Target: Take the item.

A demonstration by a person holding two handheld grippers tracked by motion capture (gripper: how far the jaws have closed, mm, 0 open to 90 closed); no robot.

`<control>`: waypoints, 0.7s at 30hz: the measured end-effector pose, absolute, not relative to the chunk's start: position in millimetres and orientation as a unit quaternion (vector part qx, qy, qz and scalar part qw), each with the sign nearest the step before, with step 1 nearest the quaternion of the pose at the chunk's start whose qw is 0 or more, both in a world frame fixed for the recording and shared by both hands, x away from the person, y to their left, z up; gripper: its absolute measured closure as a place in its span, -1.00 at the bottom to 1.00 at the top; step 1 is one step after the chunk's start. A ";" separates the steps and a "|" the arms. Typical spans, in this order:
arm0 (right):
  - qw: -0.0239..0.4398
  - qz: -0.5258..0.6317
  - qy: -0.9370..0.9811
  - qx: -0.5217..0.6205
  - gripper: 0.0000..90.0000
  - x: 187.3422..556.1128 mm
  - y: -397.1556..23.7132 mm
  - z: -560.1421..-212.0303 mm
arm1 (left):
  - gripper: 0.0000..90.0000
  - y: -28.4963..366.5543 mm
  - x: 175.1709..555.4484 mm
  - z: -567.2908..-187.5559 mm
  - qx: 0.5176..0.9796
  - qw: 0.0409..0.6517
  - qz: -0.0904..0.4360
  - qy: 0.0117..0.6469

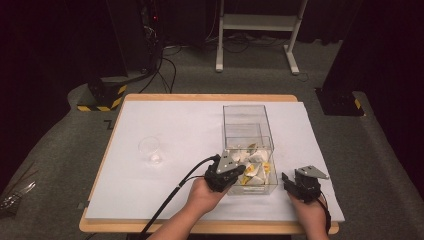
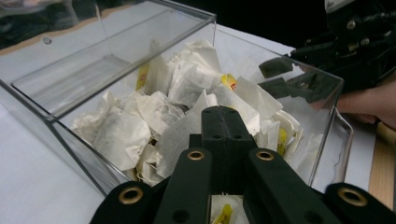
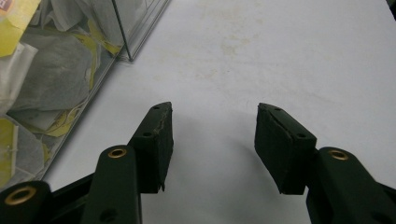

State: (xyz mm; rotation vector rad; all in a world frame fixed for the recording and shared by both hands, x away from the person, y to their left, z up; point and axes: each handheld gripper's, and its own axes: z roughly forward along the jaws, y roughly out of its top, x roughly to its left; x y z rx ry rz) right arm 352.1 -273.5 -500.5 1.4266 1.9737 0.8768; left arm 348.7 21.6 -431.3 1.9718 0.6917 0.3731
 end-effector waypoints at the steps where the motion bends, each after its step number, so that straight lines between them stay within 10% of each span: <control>1: 0.273 0.326 0.734 0.530 0.05 352.2 -273.6 -500.5 | 1.00 22.7 348.7 -430.4 0.809 0.490 0.155 0.285; 21: 0.273 0.322 0.734 0.532 0.05 352.7 -272.6 -500.7 | 1.00 40.6 345.0 -411.2 0.772 0.540 0.174 0.288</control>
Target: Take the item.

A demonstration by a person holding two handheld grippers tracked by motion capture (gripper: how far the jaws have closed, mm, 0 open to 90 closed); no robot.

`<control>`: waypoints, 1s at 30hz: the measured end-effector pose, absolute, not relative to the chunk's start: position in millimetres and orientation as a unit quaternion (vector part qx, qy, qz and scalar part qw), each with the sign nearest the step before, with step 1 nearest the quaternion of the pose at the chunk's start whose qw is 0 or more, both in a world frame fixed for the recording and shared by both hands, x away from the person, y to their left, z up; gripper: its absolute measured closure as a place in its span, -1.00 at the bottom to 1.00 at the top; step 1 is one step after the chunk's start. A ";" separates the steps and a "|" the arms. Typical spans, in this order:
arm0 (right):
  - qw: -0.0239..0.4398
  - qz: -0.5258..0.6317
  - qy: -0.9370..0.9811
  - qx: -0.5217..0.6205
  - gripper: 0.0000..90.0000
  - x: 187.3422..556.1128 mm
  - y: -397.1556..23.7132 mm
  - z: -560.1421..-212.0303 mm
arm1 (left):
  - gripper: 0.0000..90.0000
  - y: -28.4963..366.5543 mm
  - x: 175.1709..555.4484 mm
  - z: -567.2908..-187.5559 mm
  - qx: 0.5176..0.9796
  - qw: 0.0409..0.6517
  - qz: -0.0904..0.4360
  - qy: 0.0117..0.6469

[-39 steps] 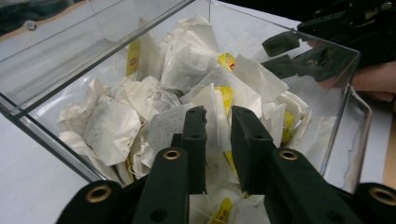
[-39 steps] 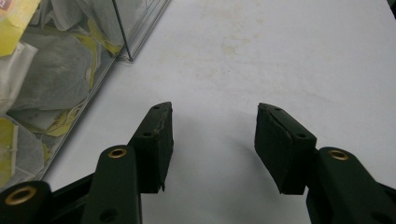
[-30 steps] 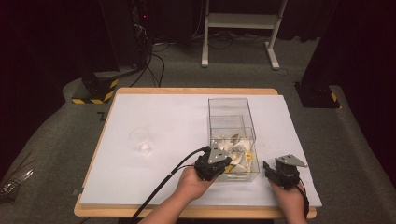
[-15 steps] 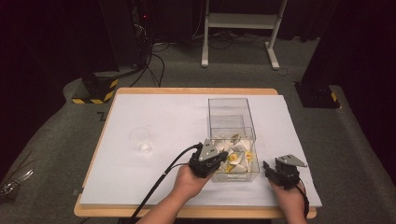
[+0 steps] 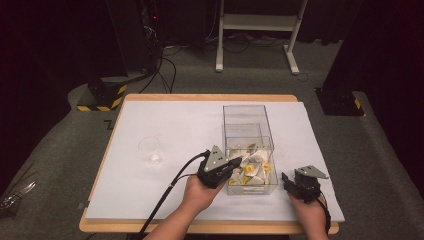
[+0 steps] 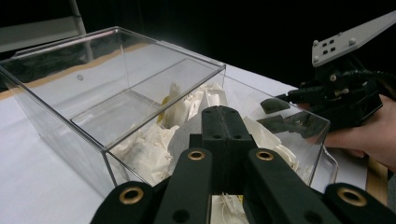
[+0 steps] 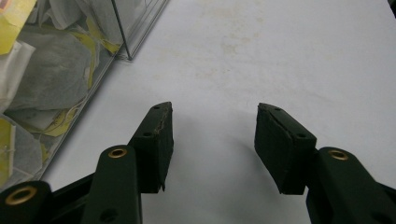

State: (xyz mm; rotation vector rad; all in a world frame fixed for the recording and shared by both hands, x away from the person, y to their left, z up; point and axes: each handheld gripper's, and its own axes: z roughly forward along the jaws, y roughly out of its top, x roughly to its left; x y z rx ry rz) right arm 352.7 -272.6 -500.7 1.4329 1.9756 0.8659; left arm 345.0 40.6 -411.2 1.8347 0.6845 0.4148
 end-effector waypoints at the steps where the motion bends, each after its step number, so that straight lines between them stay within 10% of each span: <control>1: 0.272 0.322 0.734 0.532 0.05 352.8 -272.6 -500.7 | 1.00 41.8 344.8 -410.1 0.770 0.542 0.176 0.287; 30: 0.273 0.321 0.734 0.532 0.05 352.6 -272.4 -500.8 | 1.00 60.3 336.8 -375.2 0.730 0.588 0.198 0.285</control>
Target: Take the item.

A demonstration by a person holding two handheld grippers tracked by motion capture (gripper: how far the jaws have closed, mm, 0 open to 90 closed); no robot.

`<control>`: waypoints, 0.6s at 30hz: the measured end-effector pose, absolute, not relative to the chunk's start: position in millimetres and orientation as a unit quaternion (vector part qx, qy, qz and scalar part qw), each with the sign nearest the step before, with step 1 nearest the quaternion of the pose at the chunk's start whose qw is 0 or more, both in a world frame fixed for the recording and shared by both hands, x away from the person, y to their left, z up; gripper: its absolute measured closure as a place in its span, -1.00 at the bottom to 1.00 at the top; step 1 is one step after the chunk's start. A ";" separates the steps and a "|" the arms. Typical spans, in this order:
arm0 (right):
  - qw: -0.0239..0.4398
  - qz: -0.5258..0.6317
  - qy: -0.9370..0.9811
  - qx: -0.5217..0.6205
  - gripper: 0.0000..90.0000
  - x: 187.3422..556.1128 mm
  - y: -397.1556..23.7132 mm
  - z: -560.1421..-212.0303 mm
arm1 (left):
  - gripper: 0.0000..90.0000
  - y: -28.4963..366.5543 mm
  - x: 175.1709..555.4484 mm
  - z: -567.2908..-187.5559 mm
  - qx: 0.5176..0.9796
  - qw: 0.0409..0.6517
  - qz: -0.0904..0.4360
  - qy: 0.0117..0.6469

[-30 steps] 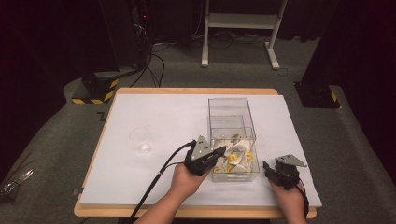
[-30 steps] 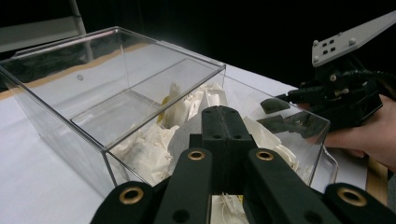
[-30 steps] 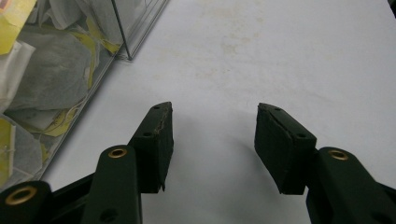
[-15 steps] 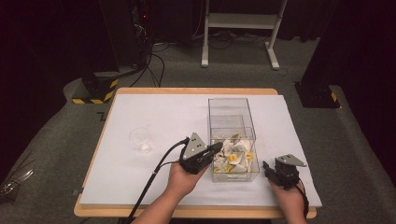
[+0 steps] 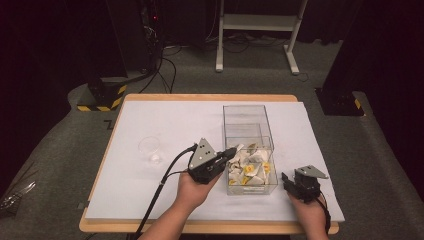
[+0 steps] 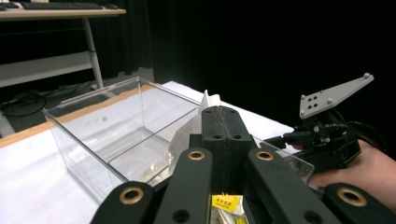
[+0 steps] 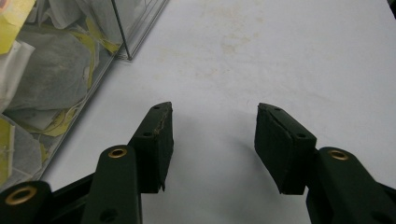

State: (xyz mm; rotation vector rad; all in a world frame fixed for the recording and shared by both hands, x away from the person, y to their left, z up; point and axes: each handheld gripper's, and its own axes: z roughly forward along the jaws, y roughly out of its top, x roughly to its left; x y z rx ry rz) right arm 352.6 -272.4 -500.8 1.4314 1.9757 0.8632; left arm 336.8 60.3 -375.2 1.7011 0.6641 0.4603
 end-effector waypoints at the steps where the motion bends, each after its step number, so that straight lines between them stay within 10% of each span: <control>1: 0.273 0.321 0.734 0.532 0.05 352.7 -272.5 -500.8 | 1.00 60.7 336.8 -374.0 0.731 0.588 0.200 0.283; 18: 0.273 0.319 0.734 0.534 0.05 352.6 -272.1 -500.7 | 1.00 66.4 336.4 -350.0 0.712 0.610 0.212 0.276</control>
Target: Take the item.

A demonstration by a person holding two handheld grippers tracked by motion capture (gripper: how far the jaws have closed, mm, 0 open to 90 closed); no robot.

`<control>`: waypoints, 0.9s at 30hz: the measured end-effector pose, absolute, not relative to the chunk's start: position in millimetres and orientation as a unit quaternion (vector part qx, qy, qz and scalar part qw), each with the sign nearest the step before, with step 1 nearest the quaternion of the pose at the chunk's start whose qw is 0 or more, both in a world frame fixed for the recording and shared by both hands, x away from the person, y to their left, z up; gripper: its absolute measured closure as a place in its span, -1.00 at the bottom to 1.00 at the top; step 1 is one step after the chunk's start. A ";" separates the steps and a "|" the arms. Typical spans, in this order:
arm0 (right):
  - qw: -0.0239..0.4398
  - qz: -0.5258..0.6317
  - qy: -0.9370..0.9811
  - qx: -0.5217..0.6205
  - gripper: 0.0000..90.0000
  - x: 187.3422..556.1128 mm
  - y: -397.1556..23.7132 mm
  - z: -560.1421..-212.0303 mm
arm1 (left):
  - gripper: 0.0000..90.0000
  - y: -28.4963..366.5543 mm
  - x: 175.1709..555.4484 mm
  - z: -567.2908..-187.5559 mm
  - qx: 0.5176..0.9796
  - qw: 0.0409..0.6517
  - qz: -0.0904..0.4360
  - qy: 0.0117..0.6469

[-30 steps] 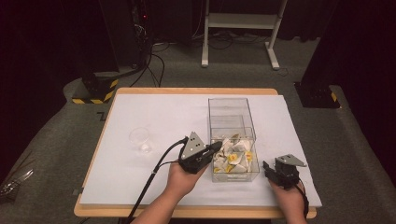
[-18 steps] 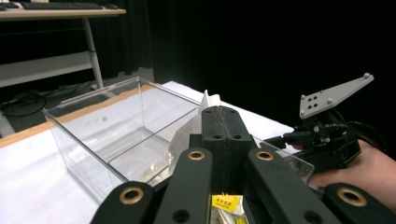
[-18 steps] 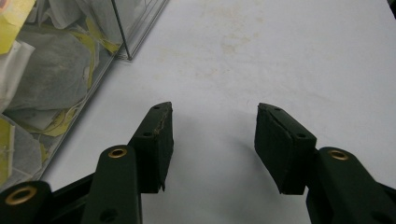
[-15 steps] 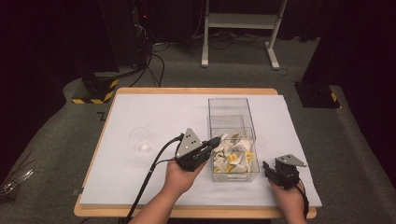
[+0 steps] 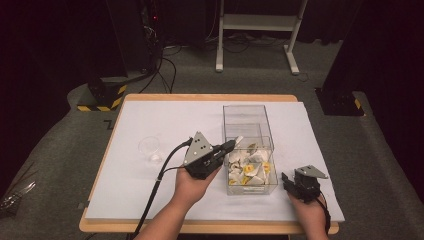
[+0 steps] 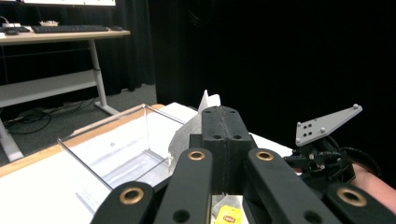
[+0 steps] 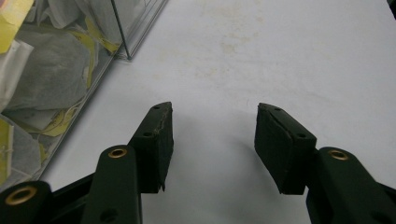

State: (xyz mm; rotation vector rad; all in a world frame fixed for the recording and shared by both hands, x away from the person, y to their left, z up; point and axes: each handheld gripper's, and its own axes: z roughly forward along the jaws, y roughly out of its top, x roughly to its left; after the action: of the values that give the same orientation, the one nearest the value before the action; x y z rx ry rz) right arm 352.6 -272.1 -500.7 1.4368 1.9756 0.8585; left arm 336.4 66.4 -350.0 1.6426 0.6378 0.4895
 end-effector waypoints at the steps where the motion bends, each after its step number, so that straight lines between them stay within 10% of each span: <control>1: 0.273 0.319 0.734 0.533 0.05 352.6 -272.3 -500.7 | 1.00 66.7 336.5 -348.5 0.711 0.611 0.213 0.276; 27: 0.273 0.319 0.734 0.533 0.05 352.6 -272.1 -500.6 | 1.00 72.0 341.2 -320.5 0.691 0.629 0.233 0.270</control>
State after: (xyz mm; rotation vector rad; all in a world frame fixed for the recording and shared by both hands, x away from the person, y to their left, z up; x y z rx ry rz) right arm 352.6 -272.1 -500.6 1.4356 1.9760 0.8592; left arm 341.2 72.0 -320.5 1.5821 0.6173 0.5331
